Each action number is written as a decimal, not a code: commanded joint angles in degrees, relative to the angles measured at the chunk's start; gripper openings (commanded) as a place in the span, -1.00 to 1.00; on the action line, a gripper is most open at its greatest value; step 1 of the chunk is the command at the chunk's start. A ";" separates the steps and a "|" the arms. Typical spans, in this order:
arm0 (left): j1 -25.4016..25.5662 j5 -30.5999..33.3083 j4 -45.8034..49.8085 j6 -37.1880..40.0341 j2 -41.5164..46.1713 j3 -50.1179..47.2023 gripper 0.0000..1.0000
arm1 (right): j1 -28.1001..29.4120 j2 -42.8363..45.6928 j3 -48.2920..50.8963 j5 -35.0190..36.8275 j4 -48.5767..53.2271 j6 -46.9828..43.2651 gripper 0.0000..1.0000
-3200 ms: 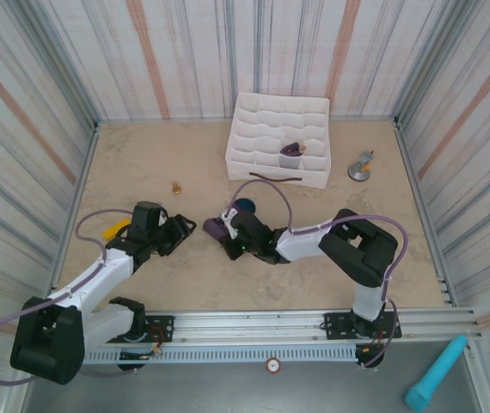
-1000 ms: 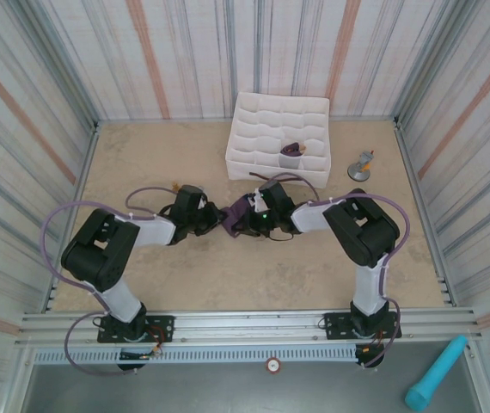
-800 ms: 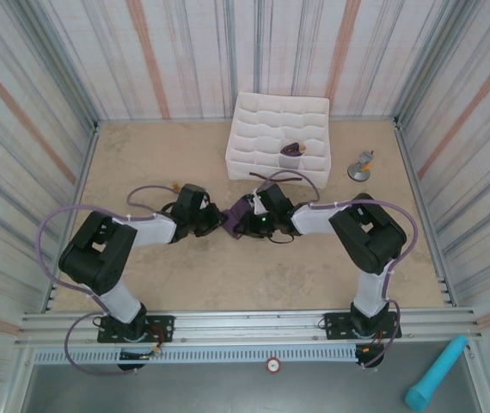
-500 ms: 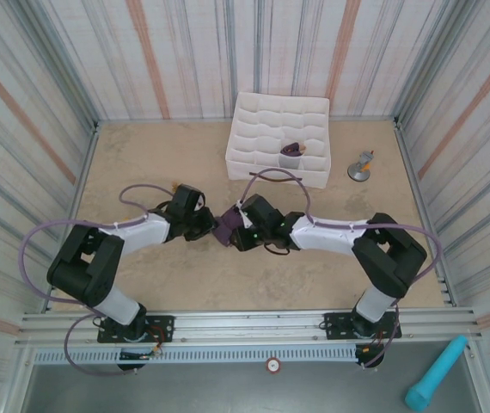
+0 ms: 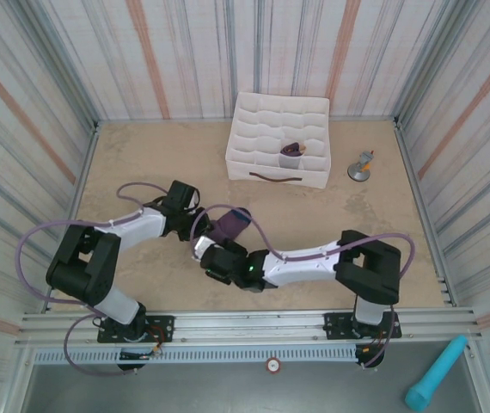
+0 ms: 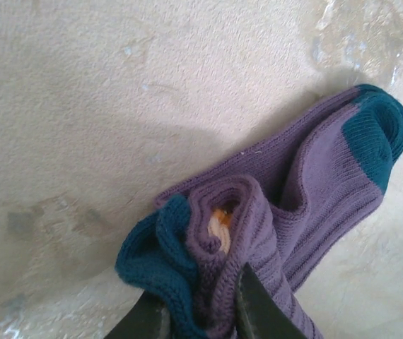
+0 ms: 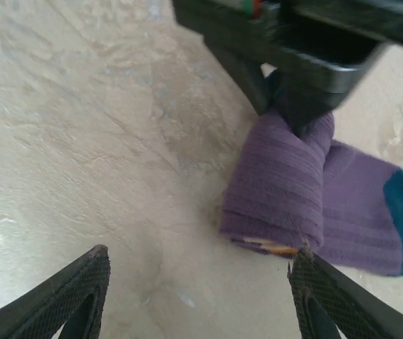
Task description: Roll the socks
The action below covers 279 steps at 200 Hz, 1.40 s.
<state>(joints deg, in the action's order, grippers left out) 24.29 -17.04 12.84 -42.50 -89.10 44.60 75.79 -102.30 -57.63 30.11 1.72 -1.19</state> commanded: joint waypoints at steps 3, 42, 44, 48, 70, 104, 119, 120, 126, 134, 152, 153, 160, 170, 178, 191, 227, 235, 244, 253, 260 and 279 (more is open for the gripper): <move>-0.56 -1.80 6.76 3.14 -1.40 1.14 -1.00 | 1.36 -4.73 -1.49 10.27 -2.86 -8.91 0.38; -1.01 -2.81 6.32 3.72 -1.76 0.16 -1.00 | 1.38 -9.49 -2.85 14.18 -5.79 -12.65 0.38; -1.07 -3.00 6.25 3.74 -1.77 0.10 -1.00 | 1.38 -9.62 -2.82 14.36 -6.07 -12.90 0.38; -1.09 -3.08 6.23 3.74 -1.78 -0.10 -1.00 | 1.30 -9.93 -2.72 14.72 -6.78 -13.43 0.38; -1.09 -3.18 6.19 3.65 -1.58 -0.67 -1.00 | 0.47 -11.37 -2.32 14.74 -9.11 -14.96 0.36; -1.26 -3.09 6.54 3.83 -1.12 -1.16 -1.00 | -1.05 -13.22 -1.38 14.65 -11.40 -15.16 0.17; -1.35 -3.33 6.34 3.78 -0.96 -1.41 -1.00 | -1.65 -13.61 -0.82 14.28 -11.67 -14.21 0.05; -1.35 -3.38 6.29 3.76 -0.97 -1.43 -1.00 | -1.67 -13.62 -0.78 14.28 -11.66 -14.11 0.04; -1.44 -3.79 6.03 3.74 -1.03 -1.60 -1.00 | -1.81 -13.73 -0.59 14.08 -11.72 -13.67 -0.01; -1.52 -4.36 5.65 3.66 -1.12 -1.78 -1.00 | -2.11 -13.79 -0.25 13.78 -11.90 -13.09 -0.09; -1.62 -5.12 4.97 3.65 -1.34 -2.05 -1.00 | -2.82 -14.18 0.14 13.27 -11.79 -11.49 -0.40; -1.62 -5.16 4.94 3.65 -1.38 -2.05 -1.00 | -2.87 -14.21 0.14 13.24 -11.72 -11.39 -0.42; -1.62 -5.28 4.83 3.65 -1.38 -2.15 -1.00 | -3.16 -14.25 0.15 12.94 -11.26 -10.47 -0.58; -1.62 -5.29 4.83 3.65 -1.28 -2.21 -1.00 | -3.66 -14.24 0.22 11.81 -10.40 -8.90 -0.76; -1.66 -5.25 4.84 3.57 -1.04 -2.31 -0.92 | -4.23 -13.94 0.32 10.18 -9.26 -7.12 -0.92; -1.80 -5.28 4.74 3.23 -0.52 -2.58 -0.74 | -5.42 -12.84 1.19 6.32 -8.31 -4.04 -1.00; -2.86 -6.55 3.52 1.94 1.41 -3.68 0.10 | -8.04 -11.09 3.70 -0.50 -8.10 0.83 -1.00; -3.30 -7.55 2.65 1.47 1.66 -4.13 0.19 | -8.42 -11.00 4.09 -1.56 -8.13 1.33 -1.00; -3.74 -8.49 1.69 0.98 1.88 -4.64 0.27 | -9.00 -11.01 4.36 -2.87 -7.86 1.91 -1.00; -4.21 -9.30 0.69 0.31 2.25 -5.25 0.32 | -9.54 -11.09 4.51 -3.95 -7.61 2.70 -1.00; -4.62 -9.91 -0.25 -0.21 2.51 -5.76 0.34 | -9.84 -11.10 4.70 -4.66 -7.56 3.25 -1.00; -6.08 -11.02 -2.98 -2.19 3.76 -7.84 0.38 | -10.73 -11.08 5.26 -6.45 -7.47 4.61 -1.00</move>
<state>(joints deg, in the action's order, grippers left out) 19.25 -24.71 8.91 -42.72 -87.29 40.27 67.44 -110.65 -55.70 30.50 -14.66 -2.00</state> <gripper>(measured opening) 0.679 0.101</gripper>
